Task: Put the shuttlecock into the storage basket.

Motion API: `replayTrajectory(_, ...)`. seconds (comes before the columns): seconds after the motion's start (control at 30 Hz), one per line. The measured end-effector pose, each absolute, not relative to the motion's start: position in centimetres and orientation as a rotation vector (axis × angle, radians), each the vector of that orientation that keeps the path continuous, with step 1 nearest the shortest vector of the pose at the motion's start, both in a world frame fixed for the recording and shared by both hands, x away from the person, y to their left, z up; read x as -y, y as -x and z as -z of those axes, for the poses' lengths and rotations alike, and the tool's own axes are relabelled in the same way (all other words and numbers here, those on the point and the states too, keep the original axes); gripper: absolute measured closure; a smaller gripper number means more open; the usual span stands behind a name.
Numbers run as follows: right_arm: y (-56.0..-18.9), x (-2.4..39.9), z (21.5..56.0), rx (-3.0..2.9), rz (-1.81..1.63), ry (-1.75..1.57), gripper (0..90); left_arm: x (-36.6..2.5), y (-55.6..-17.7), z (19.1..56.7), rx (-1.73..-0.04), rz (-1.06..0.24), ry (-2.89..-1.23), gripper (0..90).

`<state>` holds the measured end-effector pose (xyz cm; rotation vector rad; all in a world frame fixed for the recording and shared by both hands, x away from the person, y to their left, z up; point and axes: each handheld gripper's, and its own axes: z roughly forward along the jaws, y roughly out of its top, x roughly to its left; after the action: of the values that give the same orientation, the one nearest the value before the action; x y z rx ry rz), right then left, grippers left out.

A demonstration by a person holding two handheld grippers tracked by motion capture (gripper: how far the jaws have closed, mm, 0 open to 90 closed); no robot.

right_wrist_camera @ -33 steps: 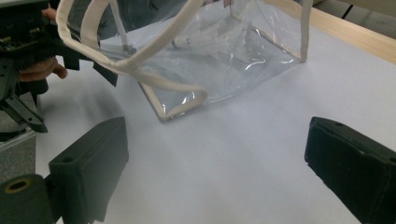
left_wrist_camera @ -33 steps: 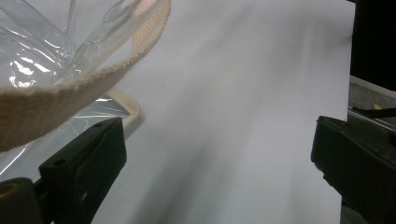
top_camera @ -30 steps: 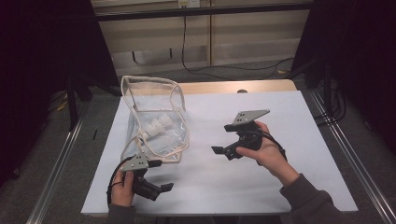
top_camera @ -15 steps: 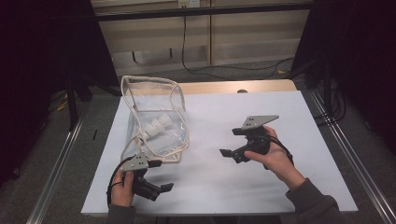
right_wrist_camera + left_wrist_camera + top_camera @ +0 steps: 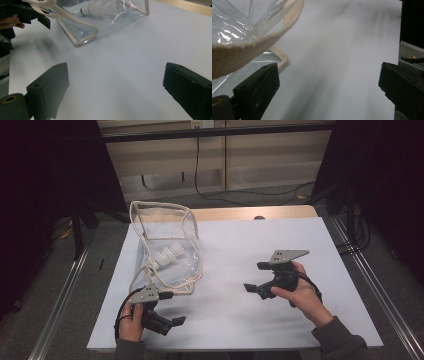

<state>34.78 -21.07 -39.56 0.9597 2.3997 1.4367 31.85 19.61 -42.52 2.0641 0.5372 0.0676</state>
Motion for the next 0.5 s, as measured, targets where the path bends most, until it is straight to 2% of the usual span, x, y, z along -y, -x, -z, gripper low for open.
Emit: replayTrajectory(0.5,-33.9,23.1,41.4,-2.395,-1.410,-1.003,6.1,-19.6,-31.8,42.6,-0.540,-0.066,-2.066,3.4)
